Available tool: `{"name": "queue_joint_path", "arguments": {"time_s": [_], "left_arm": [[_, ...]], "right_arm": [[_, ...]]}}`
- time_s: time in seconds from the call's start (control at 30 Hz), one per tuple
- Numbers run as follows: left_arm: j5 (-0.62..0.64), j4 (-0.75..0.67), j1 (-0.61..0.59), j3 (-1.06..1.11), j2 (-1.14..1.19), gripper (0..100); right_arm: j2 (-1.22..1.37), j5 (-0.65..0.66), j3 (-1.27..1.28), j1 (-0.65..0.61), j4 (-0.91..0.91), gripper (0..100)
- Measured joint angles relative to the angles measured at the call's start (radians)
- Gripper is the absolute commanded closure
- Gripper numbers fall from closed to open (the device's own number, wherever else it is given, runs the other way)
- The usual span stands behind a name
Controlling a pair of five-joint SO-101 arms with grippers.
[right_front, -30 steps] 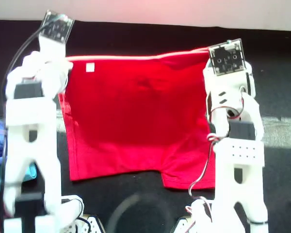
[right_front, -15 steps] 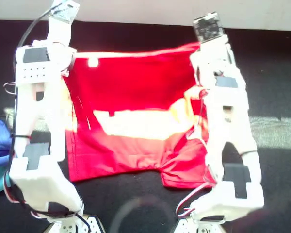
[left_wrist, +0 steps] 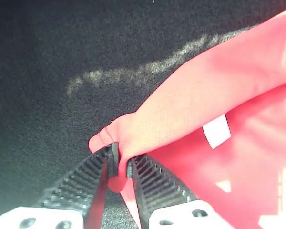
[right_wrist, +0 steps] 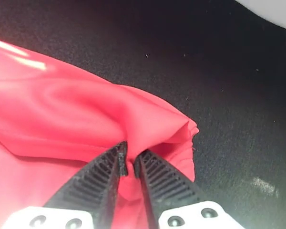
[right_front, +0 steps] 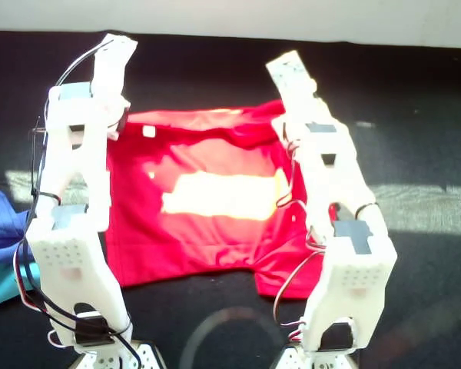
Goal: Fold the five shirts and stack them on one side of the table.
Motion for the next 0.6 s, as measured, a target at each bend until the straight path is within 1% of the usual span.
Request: {"name": "queue_joint_path", "arguments": {"time_s": [0.07, 0.17, 0.33, 0.47, 0.6], "left_arm": [[0.000, 0.025, 0.000, -0.006, 0.000, 99], [0.000, 0.112, 0.000, -0.040, 0.000, 99], [-0.003, 0.322, 0.000, -0.107, 0.000, 99], [-0.002, 0.508, 0.000, -0.186, 0.000, 99], [0.000, 0.638, -0.002, -0.222, 0.000, 99]], "right_arm": [[-0.011, 0.000, -0.002, 0.005, 0.026, 99.2], [-0.074, 0.000, -0.002, 0.021, 0.146, 99.2], [-0.190, 0.000, -0.002, 0.046, 0.416, 99.2], [-0.270, 0.000, -0.002, 0.064, 0.543, 99.2], [-0.361, 0.000, -0.002, 0.071, 0.674, 99.2]]}}
